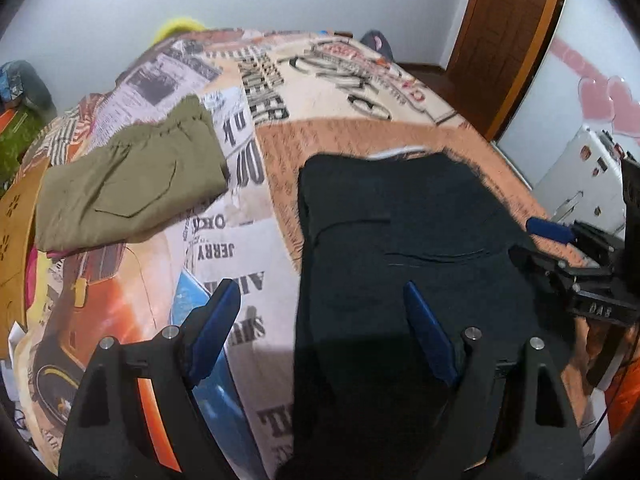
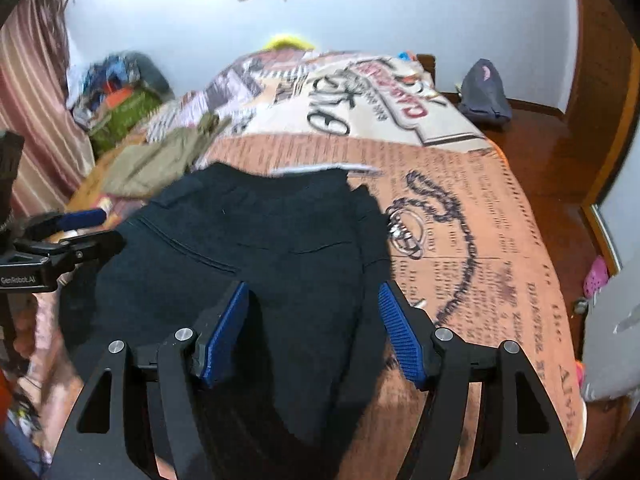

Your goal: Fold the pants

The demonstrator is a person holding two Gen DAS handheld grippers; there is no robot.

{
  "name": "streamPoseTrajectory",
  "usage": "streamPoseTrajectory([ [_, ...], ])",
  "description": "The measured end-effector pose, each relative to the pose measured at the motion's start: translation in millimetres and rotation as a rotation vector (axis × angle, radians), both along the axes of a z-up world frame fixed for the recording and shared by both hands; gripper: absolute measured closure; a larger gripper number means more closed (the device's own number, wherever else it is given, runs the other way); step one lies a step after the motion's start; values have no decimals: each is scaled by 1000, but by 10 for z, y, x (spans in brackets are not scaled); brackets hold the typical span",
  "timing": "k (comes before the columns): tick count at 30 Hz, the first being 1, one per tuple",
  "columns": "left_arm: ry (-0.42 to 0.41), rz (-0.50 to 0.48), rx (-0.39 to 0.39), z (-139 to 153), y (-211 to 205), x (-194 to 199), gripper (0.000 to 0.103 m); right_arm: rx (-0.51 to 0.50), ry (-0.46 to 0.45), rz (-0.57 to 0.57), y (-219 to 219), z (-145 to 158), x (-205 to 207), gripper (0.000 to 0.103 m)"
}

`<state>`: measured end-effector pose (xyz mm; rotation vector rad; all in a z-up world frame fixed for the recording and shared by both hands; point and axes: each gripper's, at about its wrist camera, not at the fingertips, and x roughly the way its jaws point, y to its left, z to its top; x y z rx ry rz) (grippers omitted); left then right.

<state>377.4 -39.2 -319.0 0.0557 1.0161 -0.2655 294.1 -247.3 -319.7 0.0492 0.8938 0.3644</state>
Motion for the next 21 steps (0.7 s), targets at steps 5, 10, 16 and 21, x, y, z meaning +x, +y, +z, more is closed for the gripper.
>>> streamPoseTrajectory([
  [5,18,22,-82,110,217,51,18,-9,4,-70,-248,-7,84,40],
  [10,-19,58,-94,409,378,31,18,31,5,-107,-579,151,-54,40],
  [16,57,11,-165,358,303,-134,17,30,-8,-53,-533,302,-340,39],
  [21,152,-4,-175,52,132,-198,15,85,41,5,-353,202,-451,34],
])
